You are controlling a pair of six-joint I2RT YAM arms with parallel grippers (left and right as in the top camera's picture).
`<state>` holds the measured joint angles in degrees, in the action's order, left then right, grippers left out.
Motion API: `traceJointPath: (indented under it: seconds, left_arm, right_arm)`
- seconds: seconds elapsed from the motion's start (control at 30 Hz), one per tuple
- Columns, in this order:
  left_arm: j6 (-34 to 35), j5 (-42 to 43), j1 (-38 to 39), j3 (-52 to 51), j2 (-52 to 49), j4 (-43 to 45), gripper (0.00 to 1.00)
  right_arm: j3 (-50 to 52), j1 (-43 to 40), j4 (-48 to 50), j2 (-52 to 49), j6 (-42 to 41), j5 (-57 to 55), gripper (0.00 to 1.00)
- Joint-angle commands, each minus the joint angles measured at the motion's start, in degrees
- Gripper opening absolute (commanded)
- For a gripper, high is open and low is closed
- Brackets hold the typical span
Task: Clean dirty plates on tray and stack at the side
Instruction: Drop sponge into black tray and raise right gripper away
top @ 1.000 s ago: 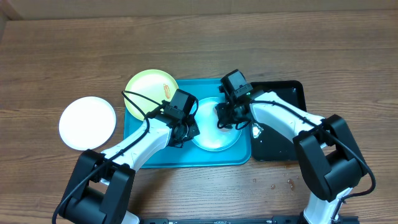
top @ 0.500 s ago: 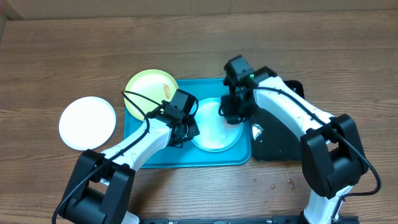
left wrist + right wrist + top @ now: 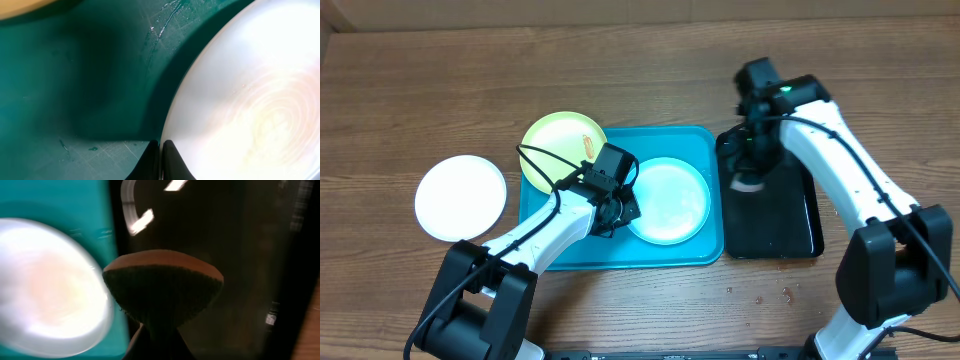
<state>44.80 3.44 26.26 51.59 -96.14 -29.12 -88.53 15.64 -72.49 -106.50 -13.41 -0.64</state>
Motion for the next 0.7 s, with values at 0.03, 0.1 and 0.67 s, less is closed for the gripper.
traceJointPath:
  seconds: [0.03,0.1,0.67]
  left_arm:
    - [-1.1,-1.0,0.0,-0.1,-1.3,-0.6,0.04]
    - [-1.1,-1.0,0.0,-0.1,-1.3,-0.6,0.04]
    - [-1.1,-1.1,0.0,-0.1,-1.4,-0.6,0.08]
  right_arm:
    - [5.6,-2.8,2.0,0.9,0.3,-5.6,0.04]
    - [9.4,-3.8,5.1,0.9,0.4,-6.1,0.04]
    - [16.2,-5.2,15.6,1.0,1.5,-3.8,0.60]
